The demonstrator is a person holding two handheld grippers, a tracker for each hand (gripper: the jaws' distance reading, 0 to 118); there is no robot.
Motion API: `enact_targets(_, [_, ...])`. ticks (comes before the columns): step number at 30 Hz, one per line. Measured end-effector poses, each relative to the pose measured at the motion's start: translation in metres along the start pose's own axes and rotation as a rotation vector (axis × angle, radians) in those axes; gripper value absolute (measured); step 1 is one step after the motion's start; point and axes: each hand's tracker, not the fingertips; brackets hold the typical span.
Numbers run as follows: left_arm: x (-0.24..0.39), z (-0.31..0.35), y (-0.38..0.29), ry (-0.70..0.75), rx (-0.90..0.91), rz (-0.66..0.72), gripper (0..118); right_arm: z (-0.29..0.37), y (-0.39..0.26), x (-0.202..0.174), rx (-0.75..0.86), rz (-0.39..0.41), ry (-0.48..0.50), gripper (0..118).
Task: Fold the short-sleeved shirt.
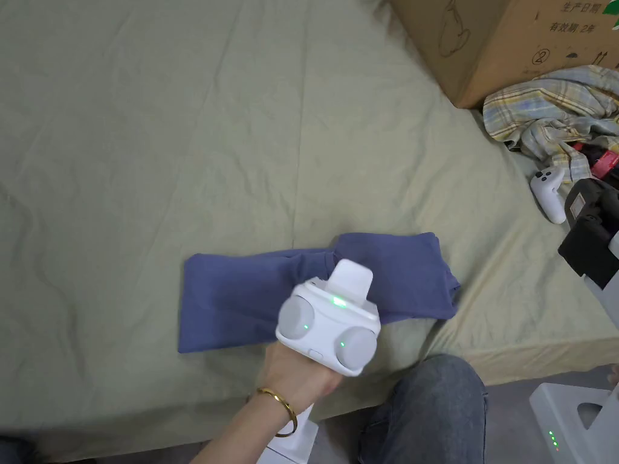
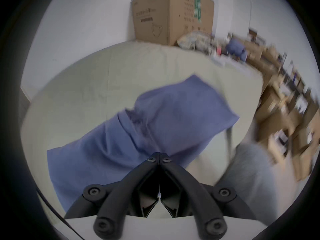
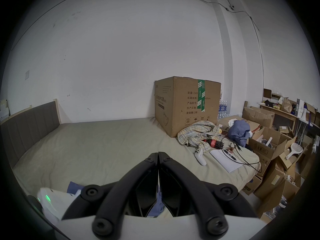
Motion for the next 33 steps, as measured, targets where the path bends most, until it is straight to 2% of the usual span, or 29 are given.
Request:
enact_targets(4, [-0.052,0.047,0.031,-0.089,0.166,0.273,0,0.001,0.004,-0.006,0.009,-0.006,0.016,0])
enact_targets(5, [-0.067,0.058,0.035,-0.103,0.205,0.315,7,0.002,0.006,-0.009,0.013,-0.006,0.022,0])
enact_targets(6, [-0.086,0.070,0.037,-0.112,0.246,0.370,18,0.003,0.007,-0.013,0.018,-0.003,0.026,0])
enact_targets(7, [-0.106,0.080,0.039,-0.117,0.273,0.416,38,0.003,0.008,-0.014,0.022,0.004,0.032,0])
enact_targets(8, [-0.124,0.088,0.039,-0.127,0.277,0.449,72,0.002,0.009,-0.016,0.024,0.007,0.038,0])
enact_targets(9, [-0.142,0.093,0.037,-0.138,0.274,0.479,95,0.001,0.009,-0.016,0.027,0.008,0.048,0])
enact_targets(10, [-0.161,0.098,0.032,-0.150,0.266,0.499,112,0.000,0.009,-0.017,0.028,0.009,0.056,0])
enact_targets(11, [-0.177,0.099,0.027,-0.170,0.260,0.512,118,-0.002,0.010,-0.019,0.028,0.010,0.062,0])
enact_targets(16, [-0.245,0.094,-0.026,-0.206,0.110,0.646,118,-0.009,0.010,-0.028,0.022,0.007,0.098,0])
enact_targets(19, [-0.261,0.075,-0.061,-0.233,0.020,0.729,118,-0.010,0.010,-0.040,0.015,0.017,0.112,0])
enact_targets(22, [-0.261,0.056,-0.085,-0.319,-0.047,0.771,118,-0.014,0.010,-0.044,0.006,0.042,0.123,0])
enact_targets(25, [-0.251,0.037,-0.098,-0.410,-0.042,0.813,118,-0.014,0.013,-0.051,0.000,0.050,0.127,0])
enact_targets(28, [-0.245,0.031,-0.099,-0.431,0.056,0.836,118,-0.014,0.014,-0.053,-0.005,0.054,0.122,0])
enact_targets(32, [-0.241,0.018,-0.091,-0.560,0.036,0.928,113,-0.015,0.013,-0.053,-0.022,0.064,0.113,0])
enact_targets(33, [-0.237,0.014,-0.086,-0.523,0.013,0.906,111,-0.016,0.012,-0.053,-0.027,0.065,0.110,0])
